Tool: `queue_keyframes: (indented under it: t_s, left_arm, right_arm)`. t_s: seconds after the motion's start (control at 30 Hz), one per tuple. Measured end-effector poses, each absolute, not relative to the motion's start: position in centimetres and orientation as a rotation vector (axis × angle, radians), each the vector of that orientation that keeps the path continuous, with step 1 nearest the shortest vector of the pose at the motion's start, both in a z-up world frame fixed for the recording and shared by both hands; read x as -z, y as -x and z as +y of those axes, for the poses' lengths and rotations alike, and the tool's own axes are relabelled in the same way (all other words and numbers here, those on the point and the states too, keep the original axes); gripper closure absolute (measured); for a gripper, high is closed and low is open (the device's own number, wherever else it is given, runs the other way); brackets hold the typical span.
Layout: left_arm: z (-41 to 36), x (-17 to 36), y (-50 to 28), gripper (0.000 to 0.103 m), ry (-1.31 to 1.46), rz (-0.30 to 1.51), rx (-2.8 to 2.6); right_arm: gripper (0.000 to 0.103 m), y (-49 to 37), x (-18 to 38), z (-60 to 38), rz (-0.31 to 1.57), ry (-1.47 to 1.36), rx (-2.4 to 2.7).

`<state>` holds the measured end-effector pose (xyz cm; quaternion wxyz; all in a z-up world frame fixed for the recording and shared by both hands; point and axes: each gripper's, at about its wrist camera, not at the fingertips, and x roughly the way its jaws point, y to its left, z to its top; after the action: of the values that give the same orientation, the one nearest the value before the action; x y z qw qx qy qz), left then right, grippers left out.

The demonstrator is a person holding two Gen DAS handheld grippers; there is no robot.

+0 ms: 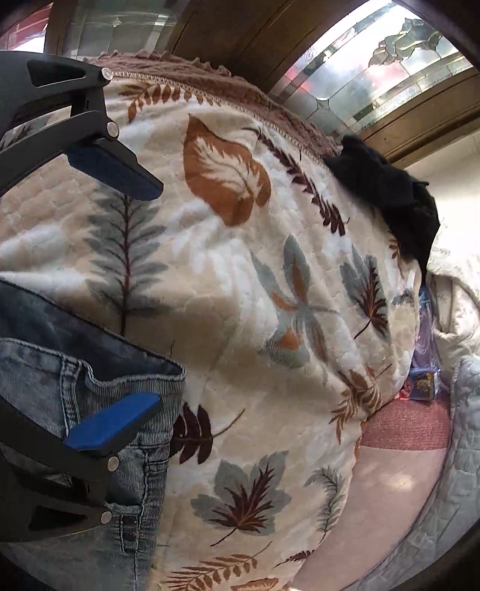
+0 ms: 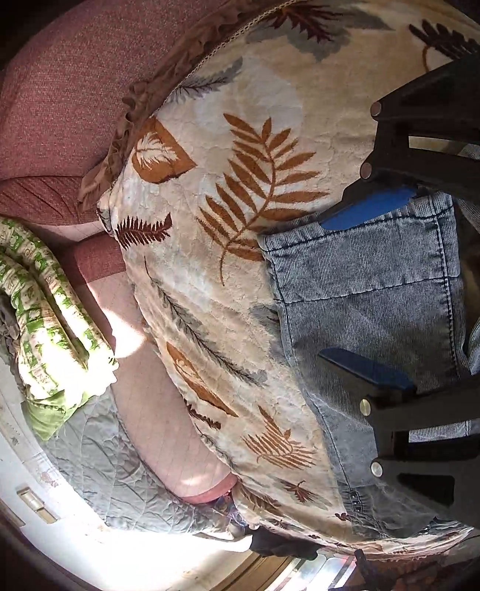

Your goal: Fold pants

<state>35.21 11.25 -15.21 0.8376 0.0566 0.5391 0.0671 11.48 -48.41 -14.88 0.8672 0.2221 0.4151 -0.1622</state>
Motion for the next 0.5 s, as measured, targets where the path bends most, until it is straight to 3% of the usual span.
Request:
queue_keyframes:
  t_s: [0.23, 0.3, 0.37, 0.5]
  left_arm:
    - [8.6, 18.0, -37.6, 0.013, -0.128, 1.220, -0.056]
    - [8.6, 18.7, -38.4, 0.030, -0.132, 1.240, -0.054]
    - [8.8, 19.4, -39.0, 0.038, -0.116, 1.263, -0.048]
    - [8.8, 19.9, -39.3, 0.040, -0.110, 1.262, -0.041]
  right_arm:
    - [0.033, -12.3, 15.3, -49.8, 0.874, -0.442, 0.368]
    - [0.033, -12.5, 15.4, -50.3, 0.873, -0.448, 0.376]
    - [0.033, -12.7, 15.6, -50.7, 0.874, -0.446, 0.383]
    - [0.033, -13.4, 16.3, -50.9, 0.880, -0.440, 0.390]
